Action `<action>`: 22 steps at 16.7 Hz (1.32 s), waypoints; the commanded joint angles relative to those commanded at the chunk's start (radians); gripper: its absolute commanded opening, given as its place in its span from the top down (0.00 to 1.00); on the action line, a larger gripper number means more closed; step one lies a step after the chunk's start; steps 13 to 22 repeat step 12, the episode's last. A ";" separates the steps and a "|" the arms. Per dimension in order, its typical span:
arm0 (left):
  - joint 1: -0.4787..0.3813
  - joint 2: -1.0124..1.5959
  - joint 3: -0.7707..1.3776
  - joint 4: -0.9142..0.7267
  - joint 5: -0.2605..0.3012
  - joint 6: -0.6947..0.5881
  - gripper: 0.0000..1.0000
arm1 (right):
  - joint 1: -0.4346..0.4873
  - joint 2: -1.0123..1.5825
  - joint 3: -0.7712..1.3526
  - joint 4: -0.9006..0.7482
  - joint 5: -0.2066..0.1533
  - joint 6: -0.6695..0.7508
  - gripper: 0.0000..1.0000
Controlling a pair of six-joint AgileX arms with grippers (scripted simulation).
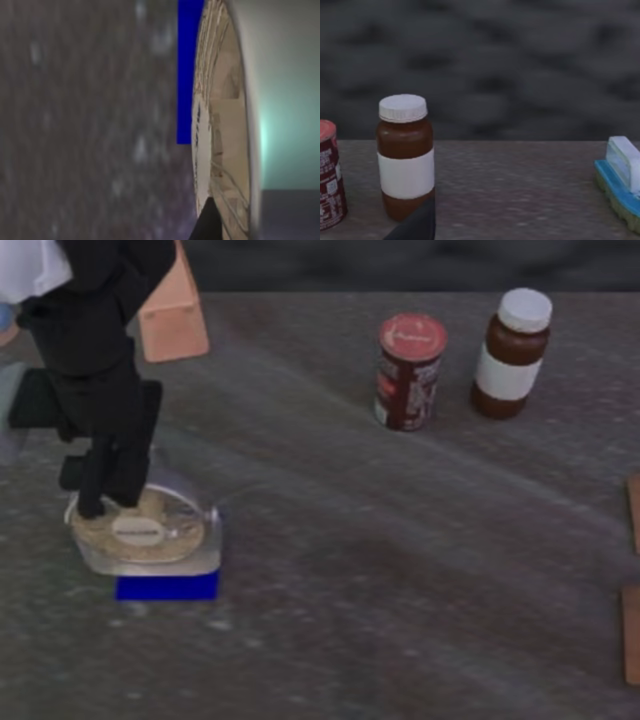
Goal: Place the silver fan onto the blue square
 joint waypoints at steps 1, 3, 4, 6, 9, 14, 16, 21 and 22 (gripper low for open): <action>0.000 0.000 0.000 0.000 0.000 0.000 0.40 | 0.000 0.000 0.000 0.000 0.000 0.000 0.00; 0.000 0.000 0.000 0.000 0.000 0.000 0.25 | 0.000 0.000 0.000 0.000 0.000 0.000 0.00; 0.000 0.000 0.000 0.000 0.000 0.000 0.17 | 0.000 0.000 0.000 0.000 0.000 0.000 0.00; 0.000 0.000 0.000 0.000 0.000 0.000 0.02 | 0.000 0.000 0.000 0.000 0.000 0.000 0.00; 0.000 0.000 0.000 0.000 0.000 0.000 0.00 | 0.000 0.000 0.000 0.000 0.000 0.000 0.00; 0.000 0.000 0.000 0.000 0.000 0.000 0.00 | 0.000 0.000 0.000 0.000 0.000 0.000 0.00; 0.000 0.000 0.000 0.000 0.000 0.000 0.00 | 0.000 0.000 0.000 0.000 0.000 0.000 0.00; 0.000 0.000 0.000 0.000 0.000 0.000 0.00 | 0.000 0.000 0.000 0.000 0.000 0.000 0.00; 0.000 0.000 0.000 0.000 0.000 0.000 0.00 | 0.000 0.000 0.000 0.000 0.000 0.000 0.00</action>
